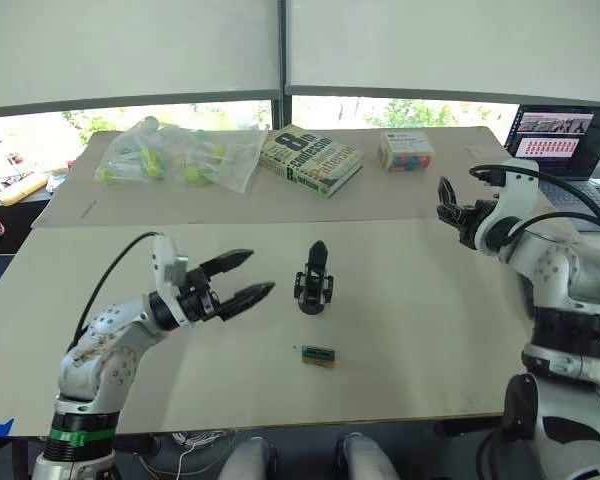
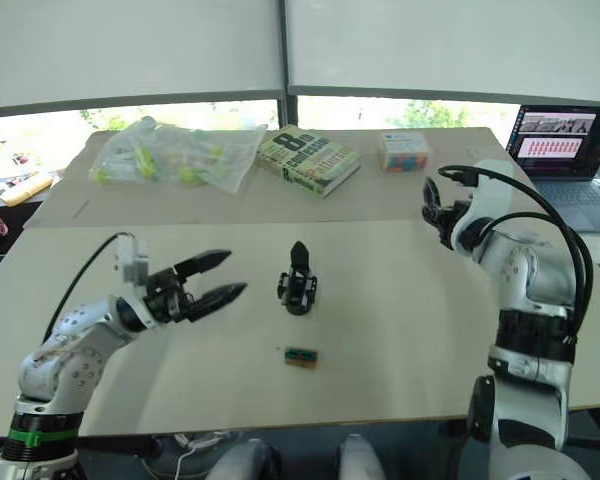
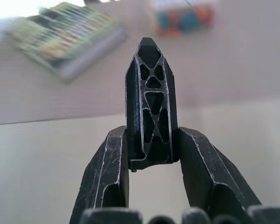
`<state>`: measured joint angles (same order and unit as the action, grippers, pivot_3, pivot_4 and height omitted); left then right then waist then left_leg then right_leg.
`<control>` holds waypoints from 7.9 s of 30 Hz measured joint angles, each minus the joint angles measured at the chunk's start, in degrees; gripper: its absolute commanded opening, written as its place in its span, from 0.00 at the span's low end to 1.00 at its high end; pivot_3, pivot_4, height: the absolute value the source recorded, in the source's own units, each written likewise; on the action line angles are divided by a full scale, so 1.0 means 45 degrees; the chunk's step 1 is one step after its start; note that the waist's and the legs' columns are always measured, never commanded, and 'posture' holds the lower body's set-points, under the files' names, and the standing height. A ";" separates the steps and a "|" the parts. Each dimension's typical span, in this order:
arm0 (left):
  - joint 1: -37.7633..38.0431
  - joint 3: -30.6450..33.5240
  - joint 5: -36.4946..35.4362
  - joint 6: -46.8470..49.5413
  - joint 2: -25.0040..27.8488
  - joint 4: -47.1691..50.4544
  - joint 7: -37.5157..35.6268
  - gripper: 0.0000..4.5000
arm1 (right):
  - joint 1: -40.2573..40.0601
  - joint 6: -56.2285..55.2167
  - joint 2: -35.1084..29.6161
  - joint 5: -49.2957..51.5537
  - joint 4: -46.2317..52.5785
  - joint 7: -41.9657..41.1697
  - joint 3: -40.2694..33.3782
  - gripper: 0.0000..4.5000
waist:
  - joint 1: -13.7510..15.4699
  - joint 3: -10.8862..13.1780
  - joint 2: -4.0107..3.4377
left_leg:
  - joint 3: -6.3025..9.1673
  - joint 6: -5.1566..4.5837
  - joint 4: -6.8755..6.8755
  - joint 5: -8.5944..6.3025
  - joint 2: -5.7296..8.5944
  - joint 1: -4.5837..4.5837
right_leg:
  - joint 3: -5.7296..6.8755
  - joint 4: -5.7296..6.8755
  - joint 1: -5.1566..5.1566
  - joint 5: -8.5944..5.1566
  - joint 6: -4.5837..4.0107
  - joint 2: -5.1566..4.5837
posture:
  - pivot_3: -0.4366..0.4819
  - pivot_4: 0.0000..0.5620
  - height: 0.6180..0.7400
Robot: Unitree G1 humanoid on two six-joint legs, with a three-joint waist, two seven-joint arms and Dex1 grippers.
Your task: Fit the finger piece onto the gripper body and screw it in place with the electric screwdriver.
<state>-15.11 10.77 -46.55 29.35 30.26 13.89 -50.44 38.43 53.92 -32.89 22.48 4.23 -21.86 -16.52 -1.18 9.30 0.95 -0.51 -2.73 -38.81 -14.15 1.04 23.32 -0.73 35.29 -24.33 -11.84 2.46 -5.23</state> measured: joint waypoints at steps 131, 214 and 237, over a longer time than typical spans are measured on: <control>-0.2000 -0.3287 0.5924 -0.5997 0.0342 -0.6469 -0.5378 1.00 | -0.3848 -0.8352 -0.1076 0.2650 0.0590 -1.1127 0.2243 0.09 | 0.0412 0.0027 0.0050 | -0.0014 0.0004 -0.0055 0.0001 0.0017 -0.0002 | -0.0001 0.0001 0.0017 0.0023 0.0012 -0.0014 | 0.48 0.27 1.00; -0.6964 -0.4190 0.9336 -1.0354 -0.3785 -1.5754 -0.4810 0.51 | -0.2601 -0.9981 0.2117 -0.0018 -0.1524 -0.9248 0.5571 0.09 | 0.0307 0.0029 0.0060 | -0.0007 -0.0013 -0.0213 -0.0010 0.0018 -0.0001 | 0.0001 0.0162 0.0015 0.0018 0.0019 0.0003 | 0.48 0.27 1.00; -0.6876 -0.4258 0.9364 -1.0138 -0.3692 -1.5526 -0.4848 0.51 | -0.2147 -1.0535 0.2729 -0.0978 -0.2657 -0.9204 0.5760 0.09 | 0.0216 0.0028 0.0058 | -0.0005 -0.0013 -0.0212 -0.0010 0.0018 -0.0005 | 0.0001 0.0164 0.0016 0.0018 0.0019 0.0002 | 0.48 0.27 1.00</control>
<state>-46.05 -8.39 -4.41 -16.27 13.65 -55.98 -72.25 28.76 6.51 -20.61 18.08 -7.72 -63.27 9.40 -0.21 9.43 1.21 -0.54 -2.78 -39.76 -14.20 1.12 23.30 -0.72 36.03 -24.26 -11.76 2.54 -5.22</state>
